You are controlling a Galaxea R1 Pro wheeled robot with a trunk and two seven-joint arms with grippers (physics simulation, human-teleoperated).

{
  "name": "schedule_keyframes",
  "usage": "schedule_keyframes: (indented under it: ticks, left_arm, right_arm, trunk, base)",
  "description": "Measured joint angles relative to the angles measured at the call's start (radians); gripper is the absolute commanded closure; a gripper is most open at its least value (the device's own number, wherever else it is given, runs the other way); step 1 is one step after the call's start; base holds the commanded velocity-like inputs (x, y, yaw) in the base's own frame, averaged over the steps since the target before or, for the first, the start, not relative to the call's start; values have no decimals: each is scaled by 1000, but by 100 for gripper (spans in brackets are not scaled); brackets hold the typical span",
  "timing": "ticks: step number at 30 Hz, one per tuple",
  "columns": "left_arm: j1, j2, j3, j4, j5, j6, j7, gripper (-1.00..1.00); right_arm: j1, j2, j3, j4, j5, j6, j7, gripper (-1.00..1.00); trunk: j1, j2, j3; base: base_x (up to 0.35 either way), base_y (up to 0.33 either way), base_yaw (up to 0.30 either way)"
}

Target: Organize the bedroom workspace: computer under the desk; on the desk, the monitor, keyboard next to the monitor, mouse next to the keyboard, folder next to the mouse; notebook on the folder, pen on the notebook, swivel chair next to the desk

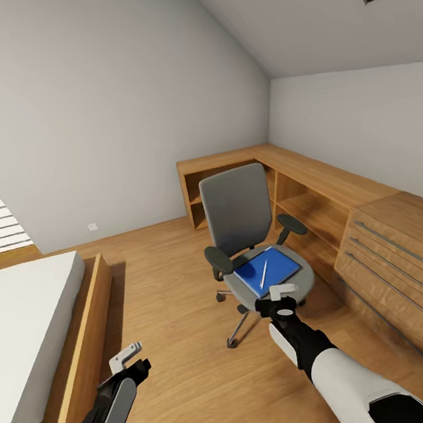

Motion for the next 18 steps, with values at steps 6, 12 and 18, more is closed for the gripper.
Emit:
schedule_keyframes:
  ticks: [6, 12, 18]
  left_arm:
    - [-1, 4, -2, -14, -2, -65, -1, -100]
    - [69, 5, -14, -157, -32, -85, 0, -100]
    - [173, 4, -30, -315, -111, -87, 1, -100]
  right_arm:
    - [2, 0, 1, 19, -4, 1, 30, -100]
    - [51, 0, 3, -8, -2, -26, 36, -100]
    - [249, 0, 70, -334, 5, 41, 20, -100]
  trunk:
    - [0, 0, 0]
    - [0, 0, 0]
    - [0, 0, 0]
  base:
    - [0, 0, 0]
    - [0, 0, 0]
    - [0, 0, 0]
